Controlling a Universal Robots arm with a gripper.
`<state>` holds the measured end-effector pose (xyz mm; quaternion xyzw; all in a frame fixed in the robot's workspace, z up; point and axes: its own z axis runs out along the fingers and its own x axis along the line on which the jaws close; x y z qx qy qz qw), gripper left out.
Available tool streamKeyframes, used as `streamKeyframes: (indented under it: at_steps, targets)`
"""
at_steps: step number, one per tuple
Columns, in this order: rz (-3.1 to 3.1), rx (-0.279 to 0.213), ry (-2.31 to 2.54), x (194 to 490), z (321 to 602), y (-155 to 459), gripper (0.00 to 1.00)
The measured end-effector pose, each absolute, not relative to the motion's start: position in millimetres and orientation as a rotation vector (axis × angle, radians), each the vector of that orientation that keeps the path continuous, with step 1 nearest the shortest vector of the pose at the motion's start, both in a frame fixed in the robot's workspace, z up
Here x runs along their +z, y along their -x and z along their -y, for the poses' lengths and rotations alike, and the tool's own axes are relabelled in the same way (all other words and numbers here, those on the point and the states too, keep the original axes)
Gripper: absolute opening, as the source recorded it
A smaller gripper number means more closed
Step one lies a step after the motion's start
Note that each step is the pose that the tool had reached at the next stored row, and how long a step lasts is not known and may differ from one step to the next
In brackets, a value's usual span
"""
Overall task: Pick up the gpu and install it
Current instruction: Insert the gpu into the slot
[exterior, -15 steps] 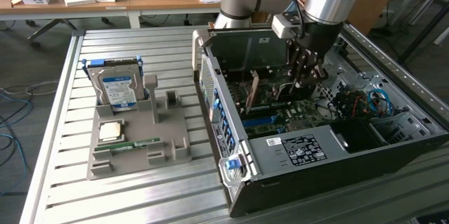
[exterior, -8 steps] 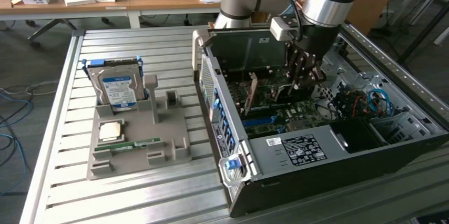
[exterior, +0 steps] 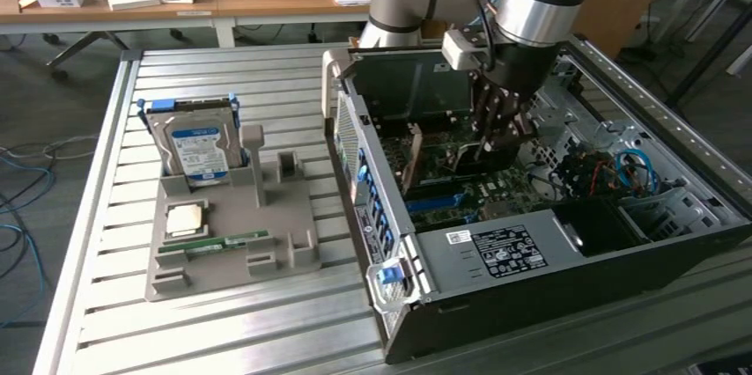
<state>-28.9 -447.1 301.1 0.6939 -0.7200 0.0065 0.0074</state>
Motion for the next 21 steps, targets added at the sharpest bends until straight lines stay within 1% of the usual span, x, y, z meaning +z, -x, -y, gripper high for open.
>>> streamKeyframes:
  at_steps: [21]
  targets:
    - [2.250, 0.022, -2.176, 292.2, 449.3, 31.5, 0.26]
